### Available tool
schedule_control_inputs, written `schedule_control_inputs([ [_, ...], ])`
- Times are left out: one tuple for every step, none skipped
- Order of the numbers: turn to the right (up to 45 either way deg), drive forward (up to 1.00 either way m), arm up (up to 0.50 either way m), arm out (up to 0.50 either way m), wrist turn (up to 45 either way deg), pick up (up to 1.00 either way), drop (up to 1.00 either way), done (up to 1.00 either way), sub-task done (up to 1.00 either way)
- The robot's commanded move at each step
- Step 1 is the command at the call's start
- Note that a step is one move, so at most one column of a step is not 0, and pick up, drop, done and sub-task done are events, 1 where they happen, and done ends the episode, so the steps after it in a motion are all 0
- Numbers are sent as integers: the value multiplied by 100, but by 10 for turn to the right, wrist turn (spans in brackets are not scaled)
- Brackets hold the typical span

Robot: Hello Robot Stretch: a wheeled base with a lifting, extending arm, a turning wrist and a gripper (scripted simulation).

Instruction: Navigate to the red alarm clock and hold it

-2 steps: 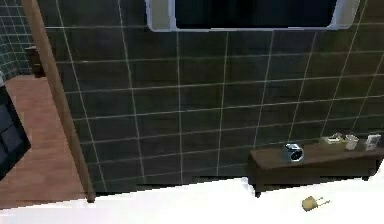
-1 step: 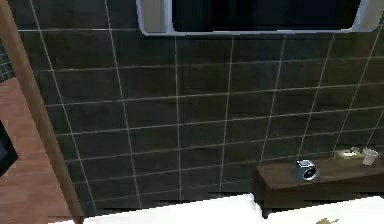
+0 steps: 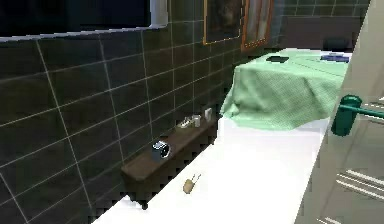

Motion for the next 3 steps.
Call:
schedule_control_inputs([
  [390, 0, 0, 0, 0, 0, 0, 0, 0],
  [0, 10, 0, 0, 0, 0, 0, 0, 0],
  [-450, 0, 0, 0, 0, 0, 0, 0, 0],
])
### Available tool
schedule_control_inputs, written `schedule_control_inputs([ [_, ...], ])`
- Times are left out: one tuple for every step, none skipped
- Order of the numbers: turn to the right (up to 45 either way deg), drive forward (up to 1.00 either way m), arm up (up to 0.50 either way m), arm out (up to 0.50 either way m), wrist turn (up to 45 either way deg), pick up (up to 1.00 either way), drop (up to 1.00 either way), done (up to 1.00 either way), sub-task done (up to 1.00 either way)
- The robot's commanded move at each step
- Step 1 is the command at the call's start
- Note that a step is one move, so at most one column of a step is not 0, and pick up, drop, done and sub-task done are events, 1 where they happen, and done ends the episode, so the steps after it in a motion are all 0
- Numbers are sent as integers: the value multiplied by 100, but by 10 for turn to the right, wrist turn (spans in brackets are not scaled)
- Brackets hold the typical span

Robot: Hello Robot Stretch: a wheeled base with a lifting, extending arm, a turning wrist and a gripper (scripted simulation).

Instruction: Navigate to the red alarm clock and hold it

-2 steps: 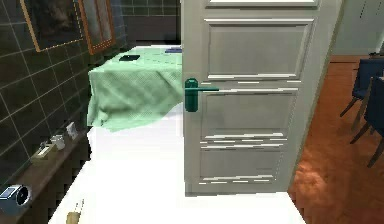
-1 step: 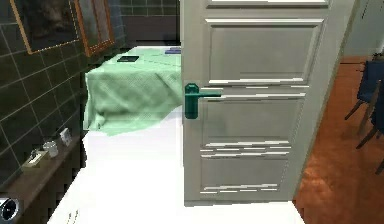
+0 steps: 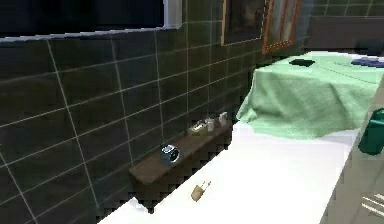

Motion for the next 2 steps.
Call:
schedule_control_inputs([
  [-360, 0, 0, 0, 0, 0, 0, 0, 0],
  [0, 15, 0, 0, 0, 0, 0, 0, 0],
])
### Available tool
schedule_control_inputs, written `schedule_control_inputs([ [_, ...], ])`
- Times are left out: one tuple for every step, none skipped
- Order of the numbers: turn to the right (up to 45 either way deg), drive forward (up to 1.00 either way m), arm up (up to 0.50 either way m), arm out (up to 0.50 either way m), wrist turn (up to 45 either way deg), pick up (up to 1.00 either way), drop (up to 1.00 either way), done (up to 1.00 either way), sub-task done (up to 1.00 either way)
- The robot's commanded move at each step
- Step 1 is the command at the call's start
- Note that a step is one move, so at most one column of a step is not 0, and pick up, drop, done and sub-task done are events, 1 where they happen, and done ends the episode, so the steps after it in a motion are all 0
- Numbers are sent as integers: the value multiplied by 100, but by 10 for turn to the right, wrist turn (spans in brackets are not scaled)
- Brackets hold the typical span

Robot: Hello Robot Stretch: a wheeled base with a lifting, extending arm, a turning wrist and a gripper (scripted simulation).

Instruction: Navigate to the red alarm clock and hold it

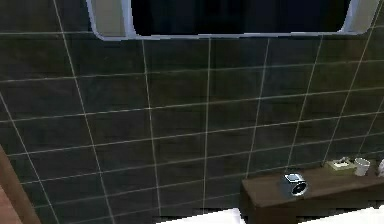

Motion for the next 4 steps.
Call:
schedule_control_inputs([
  [-450, 0, 0, 0, 0, 0, 0, 0, 0],
  [-90, 0, 0, 0, 0, 0, 0, 0, 0],
  [0, 35, 0, 0, 0, 0, 0, 0, 0],
  [-210, 0, 0, 0, 0, 0, 0, 0, 0],
])
